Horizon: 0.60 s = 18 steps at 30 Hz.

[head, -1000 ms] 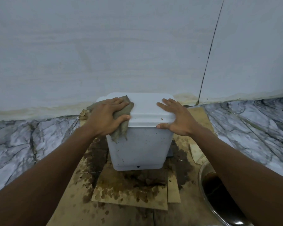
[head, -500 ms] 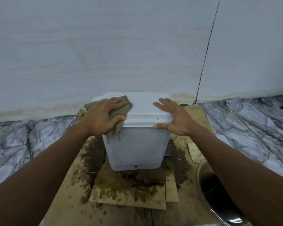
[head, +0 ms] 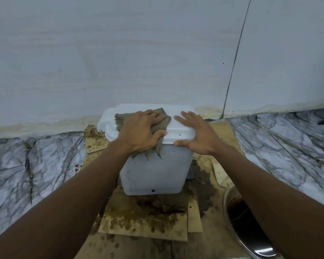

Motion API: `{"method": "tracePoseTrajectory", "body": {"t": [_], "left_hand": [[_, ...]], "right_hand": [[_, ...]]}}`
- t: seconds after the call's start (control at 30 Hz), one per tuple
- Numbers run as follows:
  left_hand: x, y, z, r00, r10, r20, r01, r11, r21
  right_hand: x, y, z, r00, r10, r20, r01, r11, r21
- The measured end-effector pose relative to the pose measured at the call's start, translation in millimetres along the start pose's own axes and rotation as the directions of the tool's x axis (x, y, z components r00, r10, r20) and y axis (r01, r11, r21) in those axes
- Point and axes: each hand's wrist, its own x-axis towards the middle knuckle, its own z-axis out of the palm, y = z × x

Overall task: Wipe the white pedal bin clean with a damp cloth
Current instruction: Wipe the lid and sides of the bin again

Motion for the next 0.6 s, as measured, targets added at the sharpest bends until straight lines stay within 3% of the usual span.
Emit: {"method": "tracePoseTrajectory", "body": {"t": [0.17,0.33,0.6], "left_hand": [[-9,-18,-10,0.997,-0.020,0.076,0.023,0.999,-0.036],[-42,-71,-41,0.970,-0.157,0.183,0.186,0.970,-0.157],[-33,-59,-38,0.988,-0.112,0.108,0.124,0.986,-0.110]], "right_hand": [[0,5,1,1.000,-0.006,0.002,0.006,1.000,0.027],[-1,4,3,1.000,-0.015,0.002,0.014,0.998,0.055],[0,-1,3,1.000,0.005,-0.001,-0.005,0.999,0.032]]}}
